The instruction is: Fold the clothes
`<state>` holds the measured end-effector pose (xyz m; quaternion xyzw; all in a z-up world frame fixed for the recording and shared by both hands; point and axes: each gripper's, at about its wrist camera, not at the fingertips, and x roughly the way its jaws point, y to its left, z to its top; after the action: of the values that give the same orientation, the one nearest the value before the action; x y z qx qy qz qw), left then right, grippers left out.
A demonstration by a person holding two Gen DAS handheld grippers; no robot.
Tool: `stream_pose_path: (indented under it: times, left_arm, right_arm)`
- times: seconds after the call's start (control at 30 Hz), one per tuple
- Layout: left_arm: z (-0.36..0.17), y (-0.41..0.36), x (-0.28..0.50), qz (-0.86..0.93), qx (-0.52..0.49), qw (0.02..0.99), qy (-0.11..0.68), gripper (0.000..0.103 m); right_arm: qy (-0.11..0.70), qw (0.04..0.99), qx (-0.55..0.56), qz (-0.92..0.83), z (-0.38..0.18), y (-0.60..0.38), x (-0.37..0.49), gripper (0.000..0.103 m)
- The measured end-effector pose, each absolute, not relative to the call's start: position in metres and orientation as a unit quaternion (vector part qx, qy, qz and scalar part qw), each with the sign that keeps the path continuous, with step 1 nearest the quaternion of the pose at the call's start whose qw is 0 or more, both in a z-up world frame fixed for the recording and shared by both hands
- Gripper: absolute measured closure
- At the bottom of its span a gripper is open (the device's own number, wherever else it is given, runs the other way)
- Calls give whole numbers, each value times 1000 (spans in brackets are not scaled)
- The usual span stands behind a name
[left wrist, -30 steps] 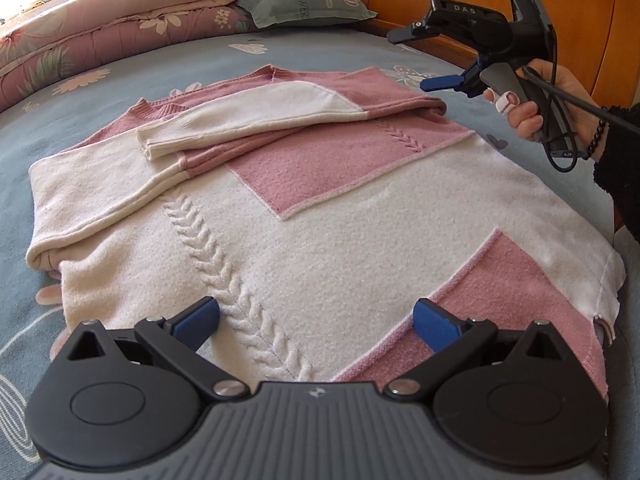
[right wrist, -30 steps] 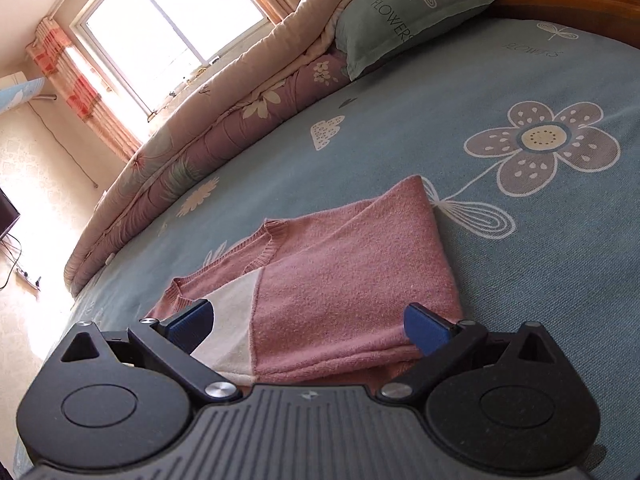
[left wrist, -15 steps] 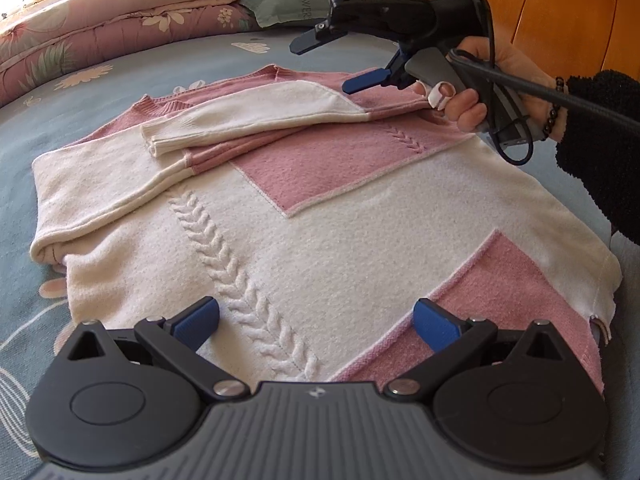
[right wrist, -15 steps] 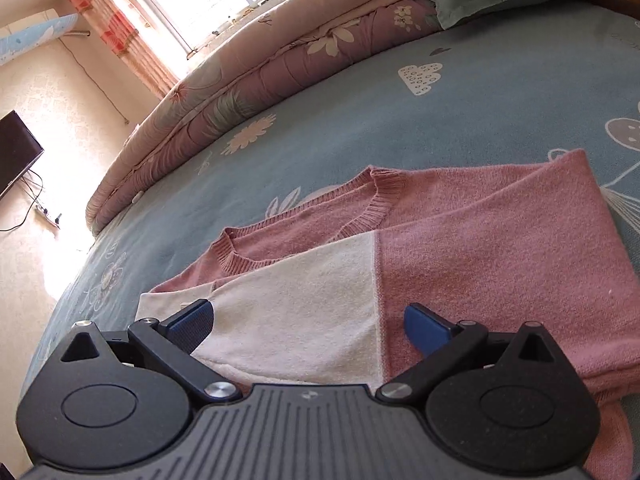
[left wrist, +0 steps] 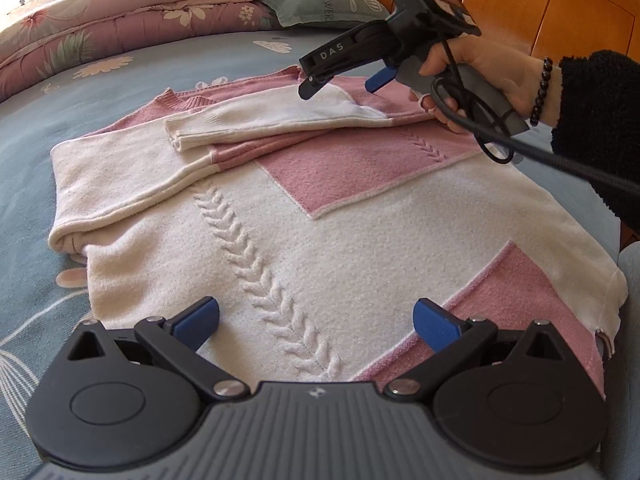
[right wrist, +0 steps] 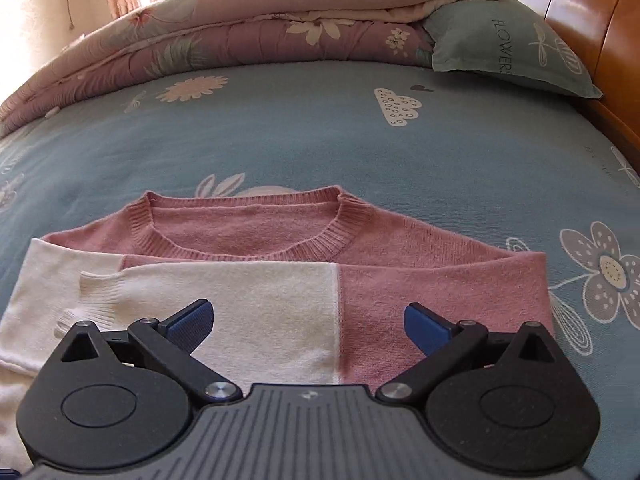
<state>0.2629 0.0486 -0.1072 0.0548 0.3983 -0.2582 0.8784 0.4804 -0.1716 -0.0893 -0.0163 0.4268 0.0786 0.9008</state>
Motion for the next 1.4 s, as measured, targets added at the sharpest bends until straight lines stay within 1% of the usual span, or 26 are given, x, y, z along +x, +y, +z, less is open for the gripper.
stream_pose_path:
  times: [0.13, 0.27, 0.37, 0.47, 0.67, 0.87, 0.97, 1.13, 1.27, 1.4]
  left_arm:
    - [-108, 47, 264, -255, 59, 879, 400, 1]
    - [-106, 45, 263, -252, 61, 879, 400, 1]
    - [-103, 47, 259, -251, 62, 881, 396, 1]
    - [-102, 47, 257, -247, 64, 883, 394, 1]
    - [-105, 44, 257, -240, 66, 883, 399, 1]
    - [-110, 40, 257, -232, 78, 884, 399, 1]
    - [-113, 41, 254, -234, 80, 888, 388, 1]
    - [-117, 43, 247, -241, 86, 895, 366, 0]
    - [-119, 43, 248, -234, 75, 899, 362, 1]
    - [-116, 38, 247, -209, 66, 901, 374, 1]
  right_arm:
    - [424, 903, -27, 65, -105, -169, 491, 0]
    - [442, 893, 3, 83, -84, -182, 478, 0]
    - [419, 902, -7, 107, -65, -193, 433, 0]
    - [412, 903, -26, 118, -61, -205, 377, 0]
    - [460, 879, -38, 123, -100, -230, 272, 0]
    - [406, 905, -28, 123, -117, -245, 191, 0]
    - [380, 918, -15, 109, -121, -248, 181, 0]
    - [371, 923, -15, 101, -122, -248, 180, 0]
    - [367, 924, -19, 104, -123, -248, 179, 0]
    - [365, 925, -25, 98, -122, -244, 177, 0]
